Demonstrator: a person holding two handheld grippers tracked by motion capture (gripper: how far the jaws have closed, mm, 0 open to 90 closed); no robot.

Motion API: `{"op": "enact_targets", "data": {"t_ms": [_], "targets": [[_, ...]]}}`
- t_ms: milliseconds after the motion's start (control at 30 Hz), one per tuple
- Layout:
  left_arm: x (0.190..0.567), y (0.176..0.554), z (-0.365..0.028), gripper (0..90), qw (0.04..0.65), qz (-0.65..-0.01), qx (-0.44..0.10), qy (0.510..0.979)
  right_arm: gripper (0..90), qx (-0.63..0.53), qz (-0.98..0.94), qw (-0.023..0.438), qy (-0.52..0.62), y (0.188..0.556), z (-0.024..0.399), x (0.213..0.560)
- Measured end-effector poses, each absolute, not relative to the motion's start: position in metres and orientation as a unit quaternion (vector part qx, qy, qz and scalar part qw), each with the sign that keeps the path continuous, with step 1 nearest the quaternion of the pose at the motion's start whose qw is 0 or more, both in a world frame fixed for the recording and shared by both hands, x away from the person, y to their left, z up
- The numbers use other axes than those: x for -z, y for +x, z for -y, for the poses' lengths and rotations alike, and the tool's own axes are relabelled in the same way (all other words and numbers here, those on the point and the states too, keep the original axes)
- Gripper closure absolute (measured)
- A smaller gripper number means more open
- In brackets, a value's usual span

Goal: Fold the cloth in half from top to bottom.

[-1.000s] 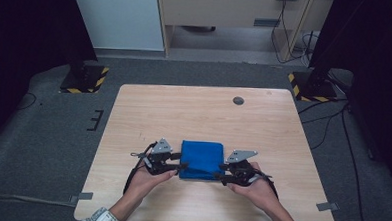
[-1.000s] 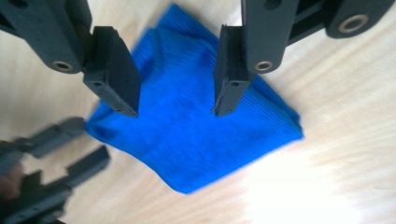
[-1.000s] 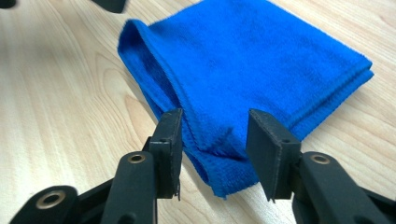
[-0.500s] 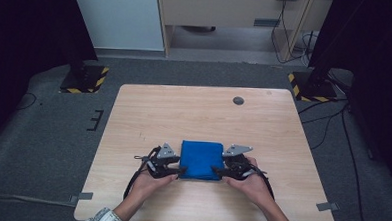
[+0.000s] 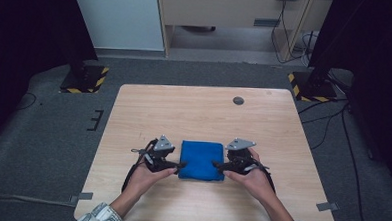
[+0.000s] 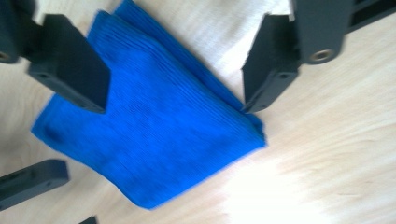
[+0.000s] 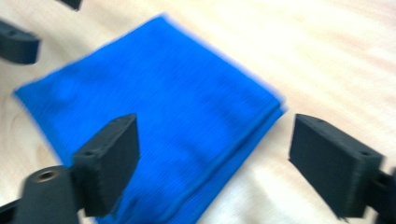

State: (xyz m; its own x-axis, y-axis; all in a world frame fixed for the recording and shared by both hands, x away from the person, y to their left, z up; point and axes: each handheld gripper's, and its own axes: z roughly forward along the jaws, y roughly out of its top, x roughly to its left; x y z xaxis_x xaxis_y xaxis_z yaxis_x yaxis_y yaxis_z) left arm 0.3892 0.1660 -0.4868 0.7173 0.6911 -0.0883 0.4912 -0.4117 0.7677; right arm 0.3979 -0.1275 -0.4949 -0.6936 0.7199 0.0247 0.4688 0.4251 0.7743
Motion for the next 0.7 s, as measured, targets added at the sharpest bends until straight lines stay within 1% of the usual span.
{"op": "enact_targets", "data": {"t_ms": [100, 267, 700], "targets": [[0.482, 0.395, -0.171, 13.2, 0.413, -0.367, -0.118, 0.825, 11.6, -0.408, -0.82, 0.155, 0.371, 0.406, 0.132, 0.486], [0.478, 0.403, -0.183, 8.9, 0.406, -0.382, -0.127, 0.82, 10.1, -0.416, -0.81, 0.154, 0.384, 0.417, 0.141, 0.477], [0.479, 0.41, -0.211, 7.3, 0.401, -0.409, -0.139, 0.808, 9.6, -0.415, -0.795, 0.162, 0.412, 0.432, 0.164, 0.475]]}}
